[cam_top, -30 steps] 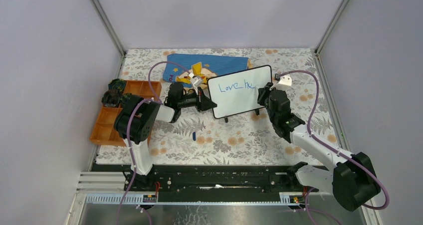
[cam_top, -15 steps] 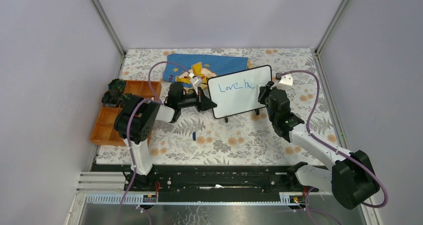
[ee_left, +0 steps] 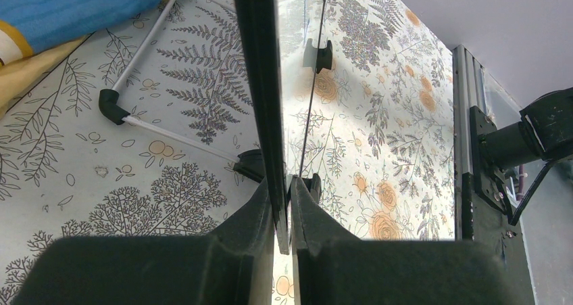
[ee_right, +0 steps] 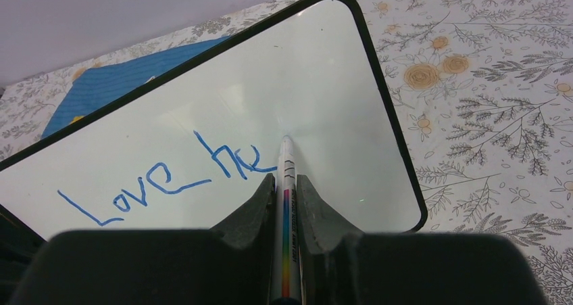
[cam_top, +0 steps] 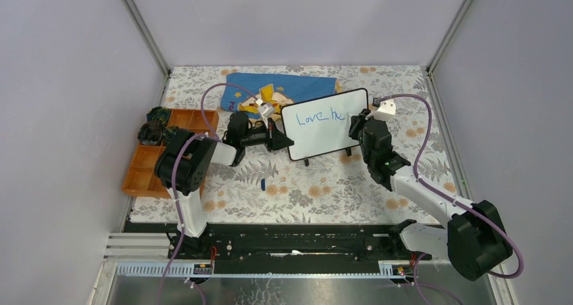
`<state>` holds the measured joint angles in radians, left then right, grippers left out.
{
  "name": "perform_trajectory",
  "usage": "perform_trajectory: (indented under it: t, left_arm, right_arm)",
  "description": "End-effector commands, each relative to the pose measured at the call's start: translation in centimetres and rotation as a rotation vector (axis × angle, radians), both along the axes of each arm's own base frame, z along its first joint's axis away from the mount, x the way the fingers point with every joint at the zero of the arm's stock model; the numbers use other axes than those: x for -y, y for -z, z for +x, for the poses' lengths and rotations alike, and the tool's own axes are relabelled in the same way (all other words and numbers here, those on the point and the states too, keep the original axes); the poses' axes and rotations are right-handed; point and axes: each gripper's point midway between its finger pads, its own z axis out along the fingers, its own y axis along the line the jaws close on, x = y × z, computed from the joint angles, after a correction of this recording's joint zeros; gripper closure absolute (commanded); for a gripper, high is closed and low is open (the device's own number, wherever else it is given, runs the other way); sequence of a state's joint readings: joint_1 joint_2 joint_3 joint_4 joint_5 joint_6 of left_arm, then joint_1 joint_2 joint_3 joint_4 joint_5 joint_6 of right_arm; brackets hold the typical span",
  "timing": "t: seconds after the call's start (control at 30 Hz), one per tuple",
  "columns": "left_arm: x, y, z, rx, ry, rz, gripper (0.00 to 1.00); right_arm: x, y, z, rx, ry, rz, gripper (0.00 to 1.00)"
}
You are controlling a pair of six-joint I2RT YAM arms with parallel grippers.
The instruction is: Write a sentence on the whiteboard
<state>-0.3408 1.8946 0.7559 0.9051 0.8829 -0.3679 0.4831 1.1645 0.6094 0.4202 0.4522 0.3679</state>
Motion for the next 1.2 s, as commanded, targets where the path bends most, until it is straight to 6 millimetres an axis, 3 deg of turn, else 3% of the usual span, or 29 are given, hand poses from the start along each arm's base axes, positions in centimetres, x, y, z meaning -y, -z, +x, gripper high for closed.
perform_trajectory:
  t: [0.0,0.57,0.87,1.17]
  left_arm:
    - [-0.3,5.2,-2.5,-0.141,0.015,0.115,1.0]
    - [-0.3,5.2,-2.5,-0.141,0.015,0.117,1.0]
    - [-0.3,5.1,-2.5,-0.138,0.012,0.119,1.0]
    - [-0.3,5.2,-2.5,-0.139,0.01,0.12,1.0]
  right_arm:
    - [-0.4,-3.7,1.4,0.1,0.008,0.052,1.0]
    - [-2.5,-2.4,1.3,0.053,-0.105,0.059,1.0]
    - [-1.7,0.0,0.4,-0.021,-0.077,0.034,1.0]
    - [-0.6,0.6,0.1,-0.041,-0.029,0.008,1.0]
